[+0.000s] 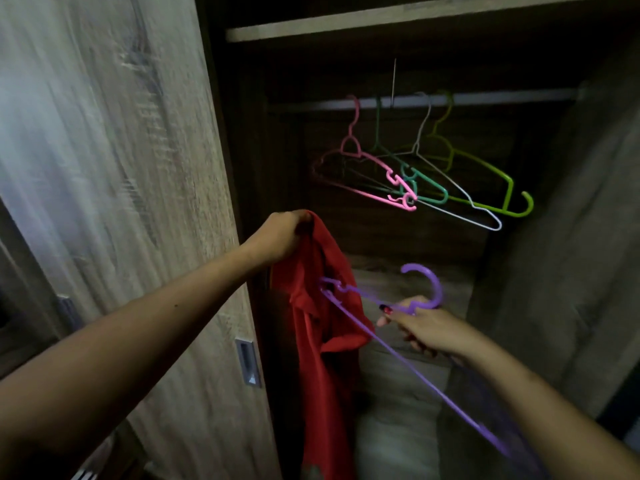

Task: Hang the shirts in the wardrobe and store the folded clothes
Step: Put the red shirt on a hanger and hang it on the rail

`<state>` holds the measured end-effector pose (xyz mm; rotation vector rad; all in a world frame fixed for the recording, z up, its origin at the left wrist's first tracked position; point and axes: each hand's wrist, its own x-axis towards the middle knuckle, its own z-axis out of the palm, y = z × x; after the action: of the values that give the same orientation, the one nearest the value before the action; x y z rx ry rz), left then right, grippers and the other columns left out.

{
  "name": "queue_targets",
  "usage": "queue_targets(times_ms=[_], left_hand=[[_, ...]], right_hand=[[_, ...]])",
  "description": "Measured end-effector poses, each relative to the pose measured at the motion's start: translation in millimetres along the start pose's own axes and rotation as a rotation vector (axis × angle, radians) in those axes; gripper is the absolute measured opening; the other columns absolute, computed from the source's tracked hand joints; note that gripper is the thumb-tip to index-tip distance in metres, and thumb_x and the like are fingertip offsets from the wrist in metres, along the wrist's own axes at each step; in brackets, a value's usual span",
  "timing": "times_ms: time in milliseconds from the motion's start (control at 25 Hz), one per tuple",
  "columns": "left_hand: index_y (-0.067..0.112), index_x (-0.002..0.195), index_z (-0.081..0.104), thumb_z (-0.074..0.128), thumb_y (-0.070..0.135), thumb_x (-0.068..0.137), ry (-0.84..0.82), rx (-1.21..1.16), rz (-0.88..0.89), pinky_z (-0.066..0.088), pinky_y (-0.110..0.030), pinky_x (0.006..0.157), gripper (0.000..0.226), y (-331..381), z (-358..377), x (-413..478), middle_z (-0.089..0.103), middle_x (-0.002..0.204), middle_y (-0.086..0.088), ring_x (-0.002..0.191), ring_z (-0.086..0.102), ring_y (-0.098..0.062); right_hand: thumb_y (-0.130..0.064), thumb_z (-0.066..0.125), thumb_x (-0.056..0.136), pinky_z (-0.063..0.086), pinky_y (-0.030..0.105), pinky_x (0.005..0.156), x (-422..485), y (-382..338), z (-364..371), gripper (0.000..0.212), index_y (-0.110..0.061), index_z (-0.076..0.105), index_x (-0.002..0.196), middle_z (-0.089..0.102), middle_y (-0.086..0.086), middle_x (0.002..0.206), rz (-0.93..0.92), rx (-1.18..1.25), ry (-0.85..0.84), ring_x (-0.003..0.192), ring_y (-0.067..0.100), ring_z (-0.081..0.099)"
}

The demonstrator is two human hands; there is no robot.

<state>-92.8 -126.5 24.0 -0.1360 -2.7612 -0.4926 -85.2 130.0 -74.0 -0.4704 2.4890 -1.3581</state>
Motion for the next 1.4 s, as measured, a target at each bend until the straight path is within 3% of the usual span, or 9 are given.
queue_targets(times_ms=[120,280,400,520,680,800,1040,1240,1400], left_hand=[[0.008,0.131,0.051,0.049,-0.003,0.086,-0.060,0.022,0.109,0.036,-0.028,0.103,0.047,3.0,2.6,-4.9,0.057,0.132,-0.014,0.123,0.052,-0.026],[0.011,0.141,0.037,0.060,-0.002,0.080,-0.186,0.122,0.175,0.031,-0.015,0.095,0.066,-1.0,-1.8,-14.3,0.048,0.134,-0.010,0.124,0.047,-0.022],[0.015,0.142,0.036,0.060,-0.005,0.077,-0.218,0.104,0.218,0.039,-0.016,0.092,0.072,-1.8,-13.6,-28.3,0.047,0.130,-0.007,0.119,0.049,-0.018],[0.016,0.138,0.041,0.059,-0.007,0.076,-0.205,0.100,0.259,0.048,-0.027,0.093,0.069,-8.6,-30.2,-38.0,0.050,0.126,-0.006,0.114,0.051,-0.017],[0.022,0.133,0.050,0.063,-0.003,0.074,-0.291,0.153,0.213,0.051,-0.034,0.090,0.065,-36.8,-39.0,-48.0,0.052,0.121,-0.001,0.110,0.055,-0.018],[0.014,0.131,0.051,0.063,0.002,0.068,-0.374,0.072,0.153,0.051,-0.041,0.091,0.066,-50.9,-35.6,-56.8,0.050,0.125,-0.004,0.114,0.054,-0.022],[0.020,0.137,0.046,0.056,-0.014,0.076,-0.456,-0.150,0.004,0.053,-0.015,0.078,0.071,-49.7,-33.8,-69.6,0.042,0.127,0.004,0.103,0.052,-0.007],[0.018,0.137,0.046,0.064,0.005,0.082,-0.329,-0.105,0.004,0.047,-0.014,0.077,0.060,-40.3,-21.9,-71.9,0.044,0.124,0.001,0.109,0.053,-0.015],[0.025,0.143,0.034,0.068,0.015,0.084,-0.294,-0.260,0.056,0.042,-0.004,0.076,0.069,-43.5,-12.2,-81.4,0.047,0.122,0.004,0.098,0.053,0.000]], right_hand=[[-0.015,0.039,0.098,0.020,0.012,0.026,25.0,-7.5,29.3,0.034,-0.004,0.058,0.072,0.038,0.001,0.040,0.133,0.210,0.049,0.022,0.004,0.030],[-0.016,0.032,0.099,0.016,0.012,0.021,67.0,-40.6,36.7,0.036,-0.010,0.033,0.063,0.028,0.000,0.044,0.389,1.141,-0.153,0.022,0.005,0.026],[-0.022,0.035,0.097,0.018,0.014,0.020,90.1,-51.0,46.7,0.031,-0.009,0.031,0.070,0.029,0.002,0.049,0.451,1.424,-0.178,0.020,0.008,0.027],[-0.019,0.037,0.096,0.018,0.011,0.021,102.4,-43.7,72.0,0.025,-0.010,0.031,0.074,0.028,0.003,0.059,0.479,1.376,-0.014,0.021,0.010,0.029],[-0.025,0.040,0.090,0.024,0.012,0.036,105.7,-55.0,62.7,0.026,-0.011,0.042,0.069,0.047,0.006,0.047,0.307,1.356,0.106,0.035,0.013,0.037],[-0.023,0.042,0.090,0.015,0.012,0.026,105.1,-67.6,53.0,0.029,-0.011,0.042,0.064,0.044,-0.002,0.036,0.138,1.467,0.100,0.024,0.005,0.030],[-0.009,0.056,0.091,0.032,0.011,0.032,111.8,-43.2,86.8,0.025,-0.012,0.048,0.067,0.053,-0.005,0.035,-0.065,1.181,0.512,0.029,0.001,0.044],[-0.002,0.058,0.088,0.037,0.014,0.033,108.8,-51.6,104.0,0.010,-0.004,0.048,0.087,0.054,0.007,0.053,-0.115,1.123,0.365,0.033,0.005,0.050],[0.000,0.060,0.085,0.044,0.018,0.038,108.9,-54.8,99.8,0.030,-0.010,0.042,0.107,0.052,0.011,0.066,-0.097,1.119,0.229,0.041,0.006,0.056]])
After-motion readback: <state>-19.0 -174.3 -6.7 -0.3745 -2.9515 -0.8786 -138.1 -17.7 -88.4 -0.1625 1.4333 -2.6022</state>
